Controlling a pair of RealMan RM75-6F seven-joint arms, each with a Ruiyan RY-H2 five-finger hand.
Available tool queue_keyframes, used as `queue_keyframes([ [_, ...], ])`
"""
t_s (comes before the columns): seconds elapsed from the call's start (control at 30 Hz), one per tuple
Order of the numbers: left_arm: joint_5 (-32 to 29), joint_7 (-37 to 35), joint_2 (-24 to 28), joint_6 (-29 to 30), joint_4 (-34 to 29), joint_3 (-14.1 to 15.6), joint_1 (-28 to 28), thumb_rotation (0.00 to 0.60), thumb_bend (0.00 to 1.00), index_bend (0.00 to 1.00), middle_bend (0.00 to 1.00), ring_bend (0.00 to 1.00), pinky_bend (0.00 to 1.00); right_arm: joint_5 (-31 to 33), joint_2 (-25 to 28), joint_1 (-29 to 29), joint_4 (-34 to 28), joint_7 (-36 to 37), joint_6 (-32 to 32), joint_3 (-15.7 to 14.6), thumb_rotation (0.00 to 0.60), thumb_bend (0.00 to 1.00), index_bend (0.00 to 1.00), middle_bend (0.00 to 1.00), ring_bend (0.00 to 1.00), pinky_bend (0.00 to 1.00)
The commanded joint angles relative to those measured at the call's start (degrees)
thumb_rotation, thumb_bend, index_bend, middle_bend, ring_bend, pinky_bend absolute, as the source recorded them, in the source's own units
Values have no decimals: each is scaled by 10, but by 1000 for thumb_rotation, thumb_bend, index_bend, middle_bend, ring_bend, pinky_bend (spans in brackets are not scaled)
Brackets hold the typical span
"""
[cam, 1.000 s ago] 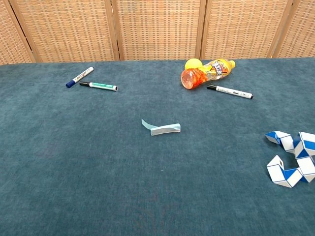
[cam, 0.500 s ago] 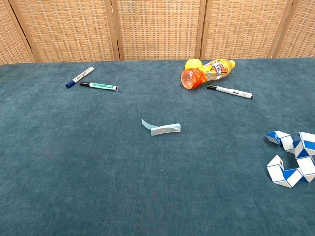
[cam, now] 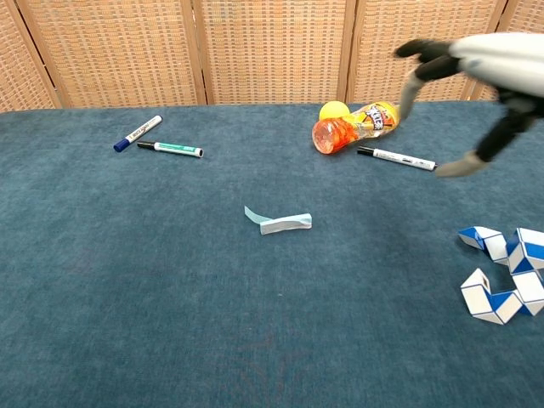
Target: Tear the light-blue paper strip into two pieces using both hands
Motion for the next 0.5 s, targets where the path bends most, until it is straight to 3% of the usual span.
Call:
queue_keyframes([
  [0.03,-15,9,-5,-13,1,-5,-7,600,0,0,0,0,0,83,-85,57,42,-73,-42,26,600,119,421,0,0,0],
  [0.3,-47,21,-10,-40,4,-11,-20,600,0,0,0,0,0,168,-185,121,147,-140,-58,22,600,257,423,0,0,0],
  [0.5,-63,22,-12,-53,8,-14,-27,600,0,0,0,0,0,217,-232,153,205,-166,-67,20,600,275,423,0,0,0],
])
